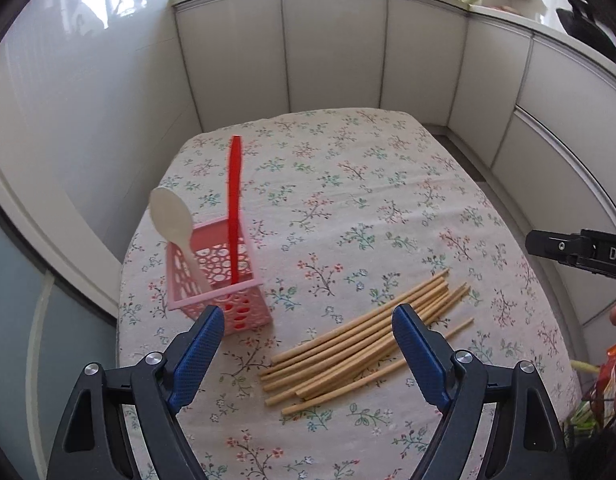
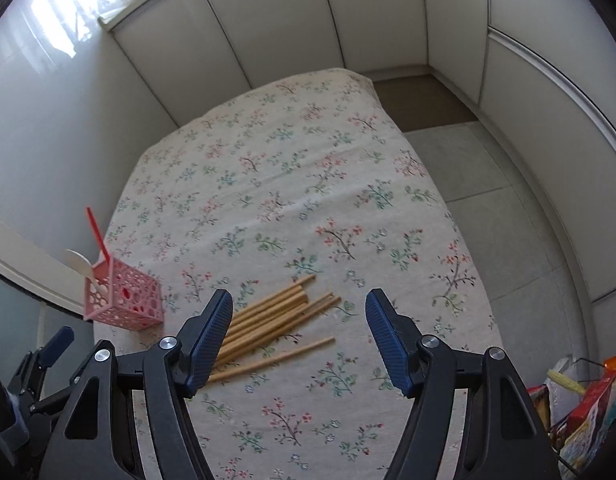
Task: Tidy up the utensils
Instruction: 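Reach the left tool to the chopstick pile while the right tool approaches it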
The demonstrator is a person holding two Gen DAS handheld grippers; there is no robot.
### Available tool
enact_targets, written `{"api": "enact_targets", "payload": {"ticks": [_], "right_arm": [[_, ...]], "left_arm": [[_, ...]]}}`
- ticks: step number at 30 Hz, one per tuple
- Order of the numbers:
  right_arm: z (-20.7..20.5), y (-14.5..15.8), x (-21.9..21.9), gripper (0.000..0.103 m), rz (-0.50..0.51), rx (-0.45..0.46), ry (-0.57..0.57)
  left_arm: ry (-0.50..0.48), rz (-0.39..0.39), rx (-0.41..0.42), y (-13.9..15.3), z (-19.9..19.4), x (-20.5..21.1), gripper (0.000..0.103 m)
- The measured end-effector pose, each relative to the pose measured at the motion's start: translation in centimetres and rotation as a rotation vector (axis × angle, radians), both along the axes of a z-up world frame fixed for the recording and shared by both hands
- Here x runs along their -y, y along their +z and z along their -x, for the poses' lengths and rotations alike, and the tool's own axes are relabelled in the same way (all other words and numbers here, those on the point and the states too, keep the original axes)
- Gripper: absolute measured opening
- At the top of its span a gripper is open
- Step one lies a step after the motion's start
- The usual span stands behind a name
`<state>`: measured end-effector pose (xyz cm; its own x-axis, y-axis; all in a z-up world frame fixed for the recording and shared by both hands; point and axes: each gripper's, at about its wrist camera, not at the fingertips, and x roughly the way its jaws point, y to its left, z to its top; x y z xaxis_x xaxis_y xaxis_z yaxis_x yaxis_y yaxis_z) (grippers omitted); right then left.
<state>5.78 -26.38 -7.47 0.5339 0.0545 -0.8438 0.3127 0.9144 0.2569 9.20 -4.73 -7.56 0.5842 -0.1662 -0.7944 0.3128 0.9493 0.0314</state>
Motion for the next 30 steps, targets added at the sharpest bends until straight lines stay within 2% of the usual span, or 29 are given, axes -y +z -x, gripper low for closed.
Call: {"api": "enact_targets", "payload": {"ticks": [10,13,15,18,20,24,28,30], "right_arm": [[-0.5,-3.1,2.4,0.072,-0.004,-0.118,0.012],[-0.7,-3.9,3.2,0.072,-0.014,-0.147,0.002],[-0.8,-4.1,3.6,0.072,-0.016,-0.159,-0.008],[-0.9,-4.3,3.9,0.072,-0.03,-0.161,-0.003],[-1.0,-4.3,4.0,0.072,-0.032,-0.162,0.0],[-1.4,-4.3,4.4,0.072,-0.037,-0.161,0.003],[-1.6,-4.3,4.8,0.072,-0.052,-0.161,-0.003],[-1.7,-4.3,5.0,0.072,-0.057,-0.162,-0.007]], "left_arm": [[-0.165,-0.055,-0.13,-5.1,-1.8,6.3,0.086],[-0.182,-0.075,-0.177,-7.3,-3.5,7.6,0.074],[-0.186,-0.062,-0.217,-8.5,-4.5,8.0,0.061],[-0.18,-0.051,-0.261,-10.0,-5.8,8.1,0.046],[-0.189,-0.05,-0.283,-10.8,-6.4,8.4,0.04],[-0.232,-0.035,-0.282,-11.1,-7.2,9.1,0.034],[-0.282,-0.068,-0.265,-11.2,-7.6,10.4,0.033],[-0.278,-0.058,-0.279,-11.4,-8.2,10.6,0.033]]}}
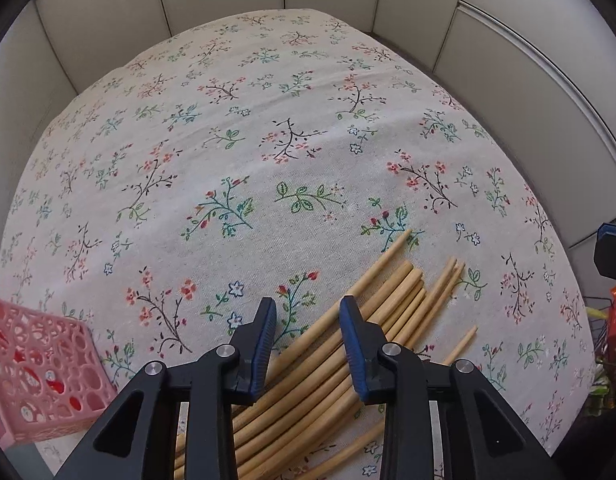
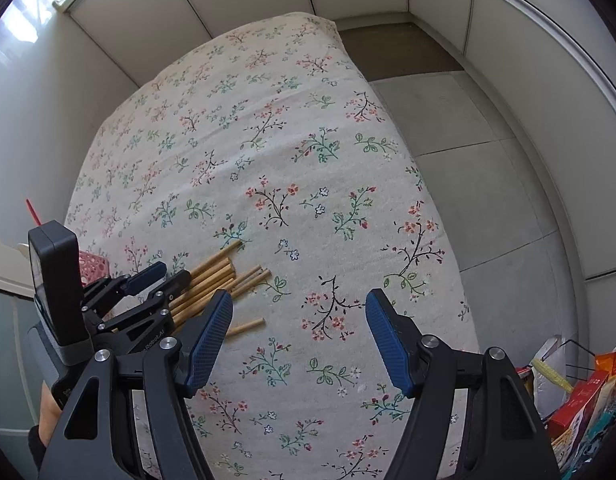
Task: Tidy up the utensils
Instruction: 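Reach the left tool to the chopstick pile while the right tool approaches it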
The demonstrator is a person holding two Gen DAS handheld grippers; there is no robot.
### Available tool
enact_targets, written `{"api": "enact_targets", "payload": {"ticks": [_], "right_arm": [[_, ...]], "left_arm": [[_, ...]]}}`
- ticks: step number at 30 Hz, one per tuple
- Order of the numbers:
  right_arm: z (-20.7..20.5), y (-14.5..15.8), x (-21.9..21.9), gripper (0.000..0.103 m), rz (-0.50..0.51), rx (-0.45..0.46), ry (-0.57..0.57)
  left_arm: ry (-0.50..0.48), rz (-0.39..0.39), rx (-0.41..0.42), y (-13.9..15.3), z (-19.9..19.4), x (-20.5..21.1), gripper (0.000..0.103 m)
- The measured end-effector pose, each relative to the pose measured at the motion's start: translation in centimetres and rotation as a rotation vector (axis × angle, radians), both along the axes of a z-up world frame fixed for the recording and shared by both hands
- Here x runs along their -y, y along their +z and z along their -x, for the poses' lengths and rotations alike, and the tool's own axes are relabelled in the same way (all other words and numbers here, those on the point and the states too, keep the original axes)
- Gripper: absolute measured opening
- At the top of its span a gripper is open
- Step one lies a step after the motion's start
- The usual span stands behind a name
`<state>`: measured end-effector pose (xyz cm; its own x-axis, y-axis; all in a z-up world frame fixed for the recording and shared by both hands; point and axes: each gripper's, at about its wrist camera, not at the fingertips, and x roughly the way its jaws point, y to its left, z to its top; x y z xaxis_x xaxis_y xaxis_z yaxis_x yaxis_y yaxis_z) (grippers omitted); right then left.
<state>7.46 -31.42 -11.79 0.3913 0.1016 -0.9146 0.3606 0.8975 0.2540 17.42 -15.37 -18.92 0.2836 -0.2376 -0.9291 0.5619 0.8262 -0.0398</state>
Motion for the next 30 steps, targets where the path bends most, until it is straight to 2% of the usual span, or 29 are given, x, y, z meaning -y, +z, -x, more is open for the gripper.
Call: {"api": "enact_targets", "payload": {"ticks": [6,9,12,15,21,27,30], "right_arm": [[-0.2,-0.2,0.4,0.072,-0.009,-0.007,-0.011],[-0.2,-0.2,0.6,0.072,-0.016,-0.008,-0.015],[-0.3,-0.2,0.7,0.072,-0.02,-0.007,-0.019],[-0.5,-0.3,0.7,0.072,-0.03,-0.009,-0.022],[-1.0,-0.5,0.1,0.072,-0.055,-0.014,-0.009],[-1.5,-1.5,0.4,0.072,-0.104,-0.046,-0.018],[-1.7,-2.1,0.5,0.072,-0.127,-0.065,-0.024]], "left_arm": [[0.051,-0.037,-0.003,-0.7,-0.9,0.5,0.024],[0.111,-0.062,-0.095,-0.6,-1.3,0.0,0.02],[0.098,-0.066,-0.177,-0.4,-1.0,-0.3,0.013],[0.07,-0.067,-0.14,-0.1,-0.9,0.1,0.014],[0.012,-0.142,-0.063,-0.6,-1.5,2.8,0.016],[0.015,-0.189,-0.072,-0.7,-2.7,4.3,0.017],[0.026,-0.17,-0.086,-0.7,-3.2,4.2,0.015]]}}
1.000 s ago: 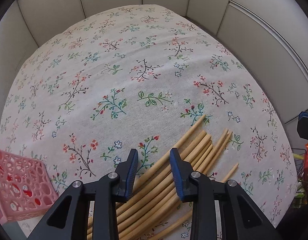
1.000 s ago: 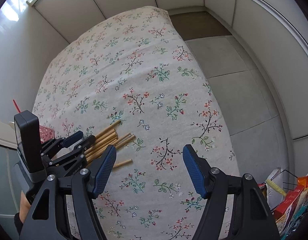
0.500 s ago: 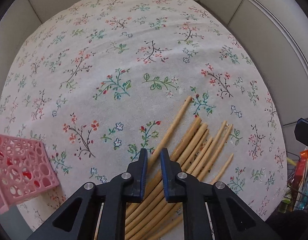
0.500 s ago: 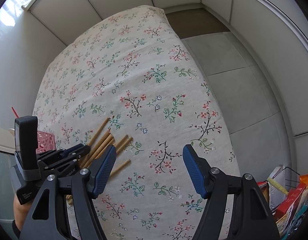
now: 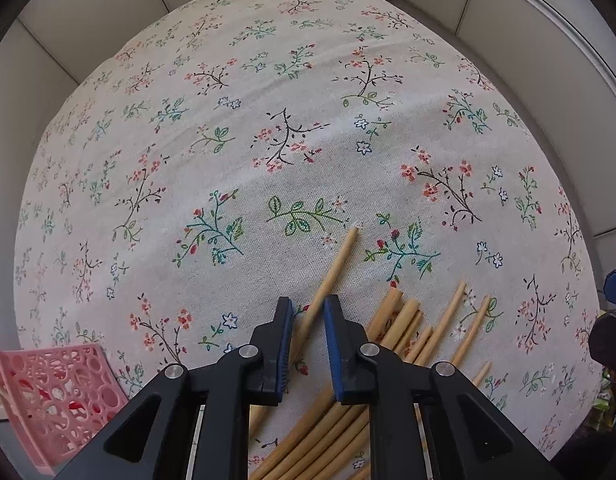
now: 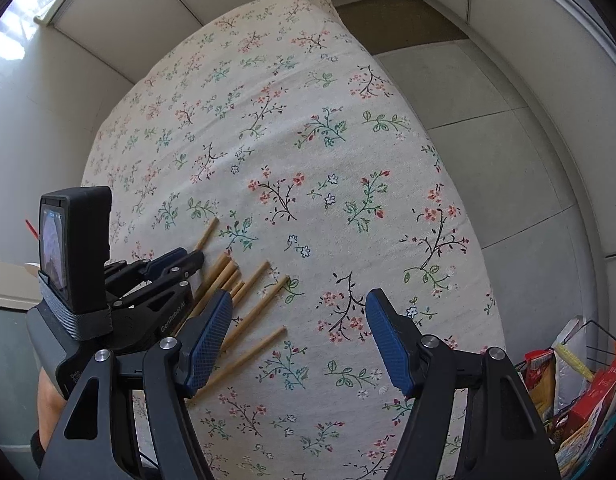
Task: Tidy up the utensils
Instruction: 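Reach the left tool to the chopstick pile while the right tool approaches it, then grasp one chopstick with the left tool while the right tool grasps another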
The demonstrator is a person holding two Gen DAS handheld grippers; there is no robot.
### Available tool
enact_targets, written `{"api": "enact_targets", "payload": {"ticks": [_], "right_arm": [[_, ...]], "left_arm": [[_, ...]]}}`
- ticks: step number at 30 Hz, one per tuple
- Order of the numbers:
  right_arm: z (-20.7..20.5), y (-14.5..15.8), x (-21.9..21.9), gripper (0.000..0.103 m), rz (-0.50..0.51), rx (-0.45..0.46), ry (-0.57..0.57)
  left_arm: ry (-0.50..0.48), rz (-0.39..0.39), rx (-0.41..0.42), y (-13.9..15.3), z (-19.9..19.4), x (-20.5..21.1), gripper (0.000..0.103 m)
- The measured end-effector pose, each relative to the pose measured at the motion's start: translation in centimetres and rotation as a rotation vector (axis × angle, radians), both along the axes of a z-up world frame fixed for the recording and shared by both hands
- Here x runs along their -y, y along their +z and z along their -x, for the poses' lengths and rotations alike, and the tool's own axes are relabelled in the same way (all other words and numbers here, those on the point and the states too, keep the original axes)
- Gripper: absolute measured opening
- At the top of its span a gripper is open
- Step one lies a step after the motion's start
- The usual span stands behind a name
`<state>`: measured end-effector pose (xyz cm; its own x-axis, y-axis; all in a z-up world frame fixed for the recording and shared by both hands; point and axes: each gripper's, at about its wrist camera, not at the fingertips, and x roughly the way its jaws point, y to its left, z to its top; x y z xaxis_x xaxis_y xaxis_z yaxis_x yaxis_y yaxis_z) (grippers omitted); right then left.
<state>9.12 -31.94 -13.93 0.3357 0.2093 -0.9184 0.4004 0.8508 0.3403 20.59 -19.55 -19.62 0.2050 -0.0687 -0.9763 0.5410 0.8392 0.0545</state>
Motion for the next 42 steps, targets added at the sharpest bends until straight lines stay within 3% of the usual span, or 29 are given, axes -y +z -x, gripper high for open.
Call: {"api": "enact_targets", "payload": {"ticks": [3,6,13,17,26,30,39,42], "right_arm": [[-0.1,-0.7,0.0,0.072,-0.048,-0.015,0.002],[-0.2,-1.3,-0.3,0.072,-0.081,-0.032,0.011],[-0.3,-3.1,-1.2,0.072,-0.164,-0.072,0.019],[-0.6,-3.6,-1.5,0.071,-0.149,-0.082,0.006],[-2.3,-6.2,-1.8,0.046,-0.153,-0.126,-0.051],[-3.1,-6.1,-3.0,0.04,-0.092,-0.119,-0.045],[-4.4,-5.6,-7.1,0.035,0.202,-0.147,-0.028],[-4.2,-5.6,-6.8,0.033,0.177,-0.151,-0.031]], "left_arm": [[0.029,0.027,0.006,0.3,-0.1,-0.7,0.011],[0.054,0.026,0.07,0.9,0.7,-2.4,0.009],[0.101,0.111,0.159,5.0,3.4,-6.5,0.006],[0.132,0.165,0.187,6.7,5.4,-7.7,0.006],[0.155,0.271,0.264,10.1,8.6,-11.0,0.006],[0.145,0.285,0.285,11.0,9.3,-12.3,0.006],[0.146,0.315,0.302,12.1,9.6,-14.0,0.006],[0.145,0.321,0.3,12.1,9.7,-14.2,0.006]]}}
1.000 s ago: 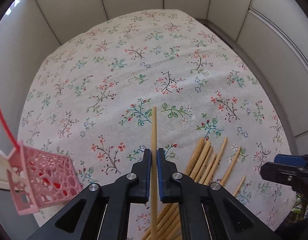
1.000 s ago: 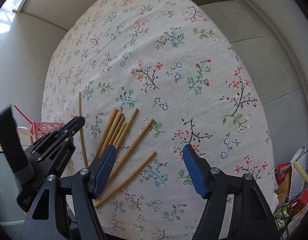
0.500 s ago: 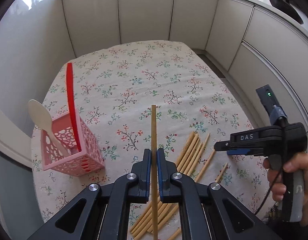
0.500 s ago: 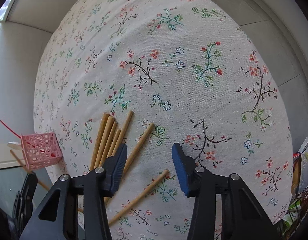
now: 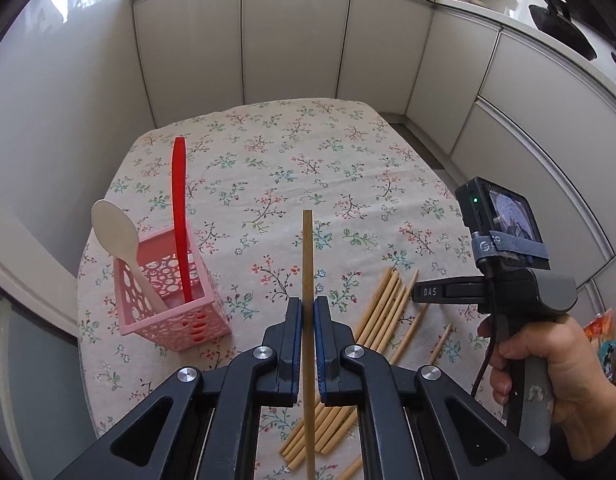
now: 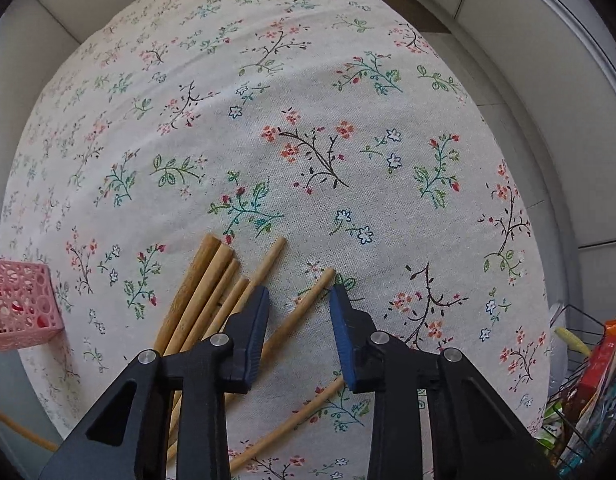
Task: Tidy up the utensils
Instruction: 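Grasp one chopstick with the left tool while the right tool grasps another, then lift both chopsticks and carry them over the pink holder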
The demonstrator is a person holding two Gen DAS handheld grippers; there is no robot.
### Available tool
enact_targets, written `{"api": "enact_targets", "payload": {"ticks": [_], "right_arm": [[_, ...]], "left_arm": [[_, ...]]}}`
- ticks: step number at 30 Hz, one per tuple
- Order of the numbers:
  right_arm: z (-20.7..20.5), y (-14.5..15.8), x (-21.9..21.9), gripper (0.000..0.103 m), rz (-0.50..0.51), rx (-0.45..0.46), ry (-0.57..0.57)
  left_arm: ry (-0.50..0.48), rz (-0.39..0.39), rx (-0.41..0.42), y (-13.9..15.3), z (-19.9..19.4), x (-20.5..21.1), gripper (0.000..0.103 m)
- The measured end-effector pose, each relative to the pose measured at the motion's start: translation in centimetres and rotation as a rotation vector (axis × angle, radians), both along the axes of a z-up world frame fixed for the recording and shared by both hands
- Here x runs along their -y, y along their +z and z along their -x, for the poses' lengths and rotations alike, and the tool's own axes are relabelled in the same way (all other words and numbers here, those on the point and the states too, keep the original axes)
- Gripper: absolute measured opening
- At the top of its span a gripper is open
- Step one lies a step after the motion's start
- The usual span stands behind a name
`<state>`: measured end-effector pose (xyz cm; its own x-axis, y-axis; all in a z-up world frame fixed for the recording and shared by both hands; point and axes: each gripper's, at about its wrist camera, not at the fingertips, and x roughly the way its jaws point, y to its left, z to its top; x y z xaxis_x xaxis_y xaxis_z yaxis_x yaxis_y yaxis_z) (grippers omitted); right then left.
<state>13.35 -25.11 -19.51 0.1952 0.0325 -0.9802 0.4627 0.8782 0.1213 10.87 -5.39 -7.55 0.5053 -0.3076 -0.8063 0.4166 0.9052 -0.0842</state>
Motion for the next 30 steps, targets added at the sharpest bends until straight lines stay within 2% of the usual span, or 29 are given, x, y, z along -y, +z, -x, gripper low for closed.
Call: {"api": "enact_targets", "payload": {"ticks": [3,7,10,15,16,18,23,27,30], "right_arm": [[1.1,0.2,1.0,0.032,-0.072,-0.005,-0.03],[3.4,0.6,1.5,0.033,-0.068,-0.015,-0.019],[4.5,-0.3,0.8,0.033,-0.086,-0.059,-0.012],[4.9,-0.3,-1.3,0.031,0.045,-0.056,0.023],[4.9,-0.3,-1.7,0.029,0.062,-0.05,0.025],[4.8,-0.2,-2.1,0.016,0.07,-0.037,0.028],[4.0,0.0,-2.0,0.004,0.036,0.013,0.021],[3.3,0.4,-0.8,0.004,-0.029,0.064,0.011],[3.8,1.9,0.2,0.004,-0.052,0.117,0.01]], "left_arm": [[-0.002,0.002,-0.001,-0.2,-0.1,-0.1,0.006],[-0.008,0.019,-0.013,-0.2,-0.4,-0.3,0.006],[-0.015,0.023,-0.02,-0.4,-0.7,-0.1,0.006],[-0.025,0.026,-0.025,-0.5,-0.5,0.2,0.006],[-0.025,0.027,-0.025,-0.5,-0.5,0.2,0.006],[-0.021,0.031,-0.026,-0.4,-0.4,0.0,0.006],[-0.007,0.041,-0.023,-0.2,-0.2,-1.0,0.006],[0.003,0.054,-0.017,0.1,-0.2,-1.6,0.006],[0.011,0.06,-0.003,0.4,-0.1,-1.8,0.006]]}}
